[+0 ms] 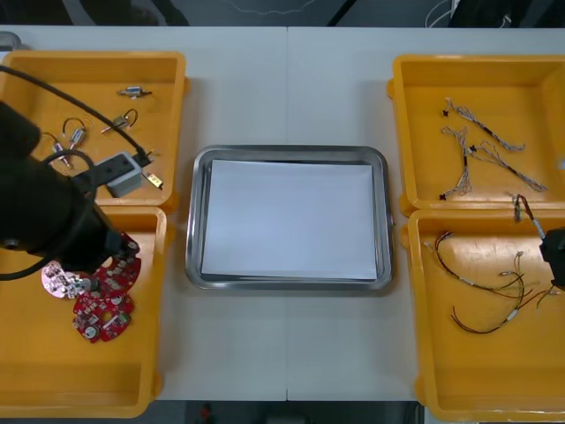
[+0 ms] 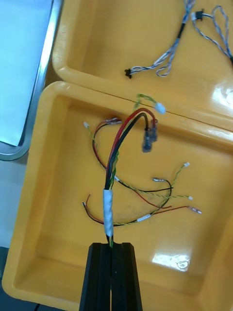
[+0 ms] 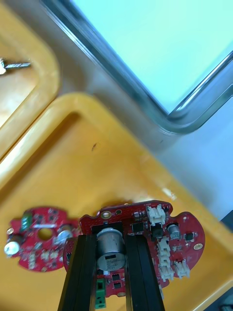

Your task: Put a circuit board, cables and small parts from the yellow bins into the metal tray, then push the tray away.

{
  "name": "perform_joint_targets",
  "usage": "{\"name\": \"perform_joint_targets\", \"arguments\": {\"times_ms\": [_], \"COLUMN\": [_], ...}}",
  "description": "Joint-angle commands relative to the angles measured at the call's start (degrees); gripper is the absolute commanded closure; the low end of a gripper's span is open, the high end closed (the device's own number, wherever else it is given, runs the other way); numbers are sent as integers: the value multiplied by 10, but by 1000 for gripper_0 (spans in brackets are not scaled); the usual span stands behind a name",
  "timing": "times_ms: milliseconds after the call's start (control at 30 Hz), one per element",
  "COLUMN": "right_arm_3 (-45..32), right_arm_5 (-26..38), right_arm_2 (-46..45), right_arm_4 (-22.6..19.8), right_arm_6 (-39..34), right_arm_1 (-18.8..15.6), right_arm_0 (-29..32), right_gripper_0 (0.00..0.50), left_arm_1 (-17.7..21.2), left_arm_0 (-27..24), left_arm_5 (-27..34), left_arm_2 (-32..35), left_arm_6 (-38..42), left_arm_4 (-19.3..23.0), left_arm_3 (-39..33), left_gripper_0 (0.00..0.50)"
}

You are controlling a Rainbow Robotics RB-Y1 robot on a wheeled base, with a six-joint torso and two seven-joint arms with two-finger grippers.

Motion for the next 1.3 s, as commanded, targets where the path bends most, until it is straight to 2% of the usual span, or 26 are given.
{"name": "perform_joint_targets", "arguments": {"times_ms": [33, 200, 367, 633, 800, 1067, 1300], "right_arm_3": [-15, -15, -15, -15, -15, -15, -15], "right_arm_5": [2, 2, 2, 2, 2, 2, 2], "right_arm_2": [29, 33, 33, 33, 34, 33, 33], "right_arm_4": [-8, -22, -35, -42, -38, -36, -34], "right_arm_6": [16, 18, 15, 19, 23, 32, 39], "right_arm_1": [-22, -28, -29, -36, -38, -38, -38], "right_arm_0": [-27, -31, -31, -31, -29, -28, -26], "right_gripper_0": [500, 500, 500, 500, 500, 500, 500], "left_arm_1": [12, -24, -74, -146, -162, -162, -162], "left_arm_0": [-80, -140, -194, -241, -251, -250, -251], "left_arm_5": [-7, -9, -9, -15, -46, -124, -172], "left_arm_2": [-76, -133, -186, -235, -266, -328, -353], "left_arm_6": [98, 106, 114, 126, 135, 149, 155], "left_arm_4": [-9, -26, -65, -119, -139, -174, -190], "left_arm_3": [0, 38, 86, 159, 190, 243, 275], "left_gripper_0": [500, 500, 500, 500, 500, 500, 500]}}
